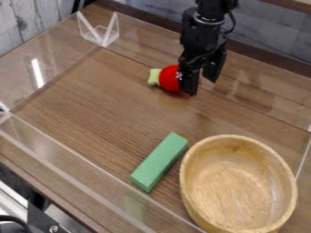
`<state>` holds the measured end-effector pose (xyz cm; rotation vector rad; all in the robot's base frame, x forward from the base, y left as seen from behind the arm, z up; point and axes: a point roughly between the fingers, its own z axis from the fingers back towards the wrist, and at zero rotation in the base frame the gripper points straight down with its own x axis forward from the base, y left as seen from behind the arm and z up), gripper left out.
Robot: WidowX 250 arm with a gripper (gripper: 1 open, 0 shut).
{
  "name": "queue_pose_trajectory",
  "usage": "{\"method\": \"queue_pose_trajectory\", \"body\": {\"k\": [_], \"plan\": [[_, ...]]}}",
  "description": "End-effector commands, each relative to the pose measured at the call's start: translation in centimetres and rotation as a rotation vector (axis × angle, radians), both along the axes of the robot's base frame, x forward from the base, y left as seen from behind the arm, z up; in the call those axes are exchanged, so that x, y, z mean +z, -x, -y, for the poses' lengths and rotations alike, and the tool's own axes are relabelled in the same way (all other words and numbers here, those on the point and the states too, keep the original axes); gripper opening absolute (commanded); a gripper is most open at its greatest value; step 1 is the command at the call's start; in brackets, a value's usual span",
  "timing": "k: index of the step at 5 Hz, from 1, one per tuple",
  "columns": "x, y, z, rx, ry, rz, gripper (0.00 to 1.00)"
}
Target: Move the red fruit to the left
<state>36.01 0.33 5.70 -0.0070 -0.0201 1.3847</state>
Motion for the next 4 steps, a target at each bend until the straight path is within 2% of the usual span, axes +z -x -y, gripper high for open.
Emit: {"method": "queue_pose_trajectory", "body": {"k": [1, 2, 4], "plan": [[0.9, 0.0, 0.1, -0.016, -0.013, 0.048, 0.00], [0.5, 0.5, 0.7, -0.042, -0.017, 0.047, 0.00], [1.5, 0.3, -0.9, -0.153, -0.019, 0.047, 0.00]]}}
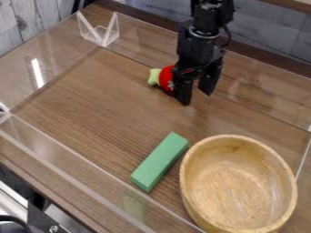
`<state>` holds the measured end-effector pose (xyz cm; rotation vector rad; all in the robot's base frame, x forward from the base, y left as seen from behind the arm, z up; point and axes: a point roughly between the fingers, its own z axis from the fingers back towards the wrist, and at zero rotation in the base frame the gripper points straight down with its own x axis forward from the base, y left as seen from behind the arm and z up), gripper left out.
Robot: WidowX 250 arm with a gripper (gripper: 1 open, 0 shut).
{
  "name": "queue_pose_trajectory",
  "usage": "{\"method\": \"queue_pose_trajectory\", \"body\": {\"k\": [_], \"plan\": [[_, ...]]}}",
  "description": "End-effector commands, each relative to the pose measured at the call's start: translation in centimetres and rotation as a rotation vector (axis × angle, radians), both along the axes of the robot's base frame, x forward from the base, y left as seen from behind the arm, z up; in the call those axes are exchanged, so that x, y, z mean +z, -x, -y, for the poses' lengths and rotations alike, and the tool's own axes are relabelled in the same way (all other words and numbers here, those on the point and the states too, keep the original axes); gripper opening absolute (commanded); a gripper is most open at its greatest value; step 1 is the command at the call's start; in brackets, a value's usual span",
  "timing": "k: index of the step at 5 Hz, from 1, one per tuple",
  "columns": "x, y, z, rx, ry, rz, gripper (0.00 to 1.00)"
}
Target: Move the red fruit to the left
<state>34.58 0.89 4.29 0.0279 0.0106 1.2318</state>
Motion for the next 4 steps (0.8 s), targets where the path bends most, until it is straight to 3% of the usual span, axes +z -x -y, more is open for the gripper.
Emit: {"method": "queue_pose_trajectory", "body": {"k": [1, 2, 4], "plan": [[1.3, -1.8, 0.2, 0.083, -0.010, 0.089, 0.00], [-0.2, -2.6, 0.8, 0.164, -0.017, 0.088, 0.00], [1.3, -3.3, 0.6, 0.109, -0.002, 0.075, 0.00]]}}
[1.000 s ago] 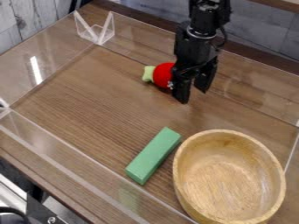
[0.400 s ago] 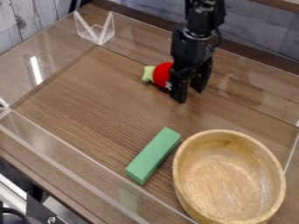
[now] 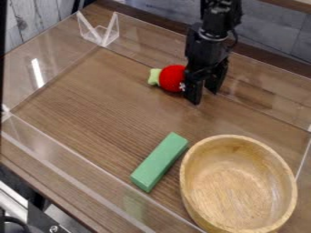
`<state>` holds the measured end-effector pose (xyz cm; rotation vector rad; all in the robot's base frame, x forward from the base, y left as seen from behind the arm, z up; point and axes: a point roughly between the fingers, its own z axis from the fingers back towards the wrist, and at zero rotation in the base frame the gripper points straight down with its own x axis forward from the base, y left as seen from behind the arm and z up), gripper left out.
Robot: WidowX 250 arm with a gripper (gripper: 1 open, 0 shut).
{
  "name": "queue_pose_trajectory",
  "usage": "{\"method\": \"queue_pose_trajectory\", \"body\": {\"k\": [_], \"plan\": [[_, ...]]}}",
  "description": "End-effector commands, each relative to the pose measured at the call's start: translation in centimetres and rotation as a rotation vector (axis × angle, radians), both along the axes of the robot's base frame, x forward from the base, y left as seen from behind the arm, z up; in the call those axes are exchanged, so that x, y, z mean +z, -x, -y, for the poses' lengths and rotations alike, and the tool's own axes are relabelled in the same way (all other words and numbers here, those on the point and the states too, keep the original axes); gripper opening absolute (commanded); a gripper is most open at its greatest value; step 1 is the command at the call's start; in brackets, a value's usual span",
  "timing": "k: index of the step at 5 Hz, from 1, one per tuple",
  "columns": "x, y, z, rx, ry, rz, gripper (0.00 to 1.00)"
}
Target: Move the red fruit to the left
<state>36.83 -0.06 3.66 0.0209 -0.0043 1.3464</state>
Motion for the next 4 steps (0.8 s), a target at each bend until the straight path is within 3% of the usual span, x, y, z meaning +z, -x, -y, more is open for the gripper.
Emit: {"method": "queue_pose_trajectory", "body": {"k": [1, 2, 4], "plan": [[2.9, -0.9, -1.1, -0.035, 0.009, 0.052, 0.00], [3.8, -0.7, -1.8, -0.064, 0.018, 0.044, 0.00], [5.4, -0.3, -0.8, -0.024, 0.018, 0.034, 0.00]]}}
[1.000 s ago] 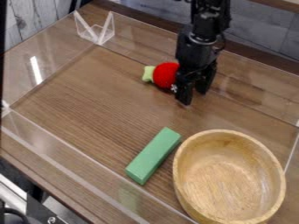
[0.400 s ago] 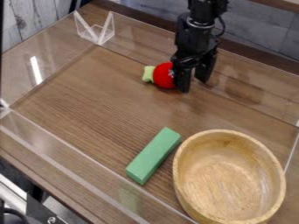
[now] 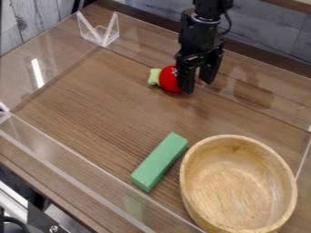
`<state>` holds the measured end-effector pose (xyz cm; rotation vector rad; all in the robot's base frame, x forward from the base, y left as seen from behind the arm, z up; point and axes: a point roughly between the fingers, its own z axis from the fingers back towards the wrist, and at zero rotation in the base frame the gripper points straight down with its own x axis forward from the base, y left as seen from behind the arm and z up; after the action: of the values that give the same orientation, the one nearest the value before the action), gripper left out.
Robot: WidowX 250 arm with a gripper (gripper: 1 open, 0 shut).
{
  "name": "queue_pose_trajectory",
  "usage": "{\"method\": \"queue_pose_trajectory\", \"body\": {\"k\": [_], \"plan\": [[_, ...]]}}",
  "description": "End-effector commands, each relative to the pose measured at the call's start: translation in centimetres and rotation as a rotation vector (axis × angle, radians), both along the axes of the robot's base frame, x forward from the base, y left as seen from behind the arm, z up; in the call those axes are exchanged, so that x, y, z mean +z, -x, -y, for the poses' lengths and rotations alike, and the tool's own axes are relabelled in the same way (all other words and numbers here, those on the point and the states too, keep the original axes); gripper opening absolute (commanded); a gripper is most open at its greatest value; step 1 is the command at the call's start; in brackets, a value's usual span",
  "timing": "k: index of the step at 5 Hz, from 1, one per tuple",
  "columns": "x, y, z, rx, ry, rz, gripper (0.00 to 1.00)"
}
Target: Move the red fruit to the left
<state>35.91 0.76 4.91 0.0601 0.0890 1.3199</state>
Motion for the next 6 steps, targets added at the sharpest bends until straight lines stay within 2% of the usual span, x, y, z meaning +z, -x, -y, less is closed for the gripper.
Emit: {"method": "queue_pose_trajectory", "body": {"k": [1, 2, 4, 6], "plan": [[4.0, -1.0, -0.2, 0.018, -0.008, 0.121, 0.00], [4.1, -0.8, -0.6, 0.034, -0.008, 0.115, 0.00], [2.9, -0.8, -1.2, 0.070, -0.005, 0.102, 0.00], [3.3, -0.1, -0.3, 0.024, -0.002, 0.090, 0.00]]}}
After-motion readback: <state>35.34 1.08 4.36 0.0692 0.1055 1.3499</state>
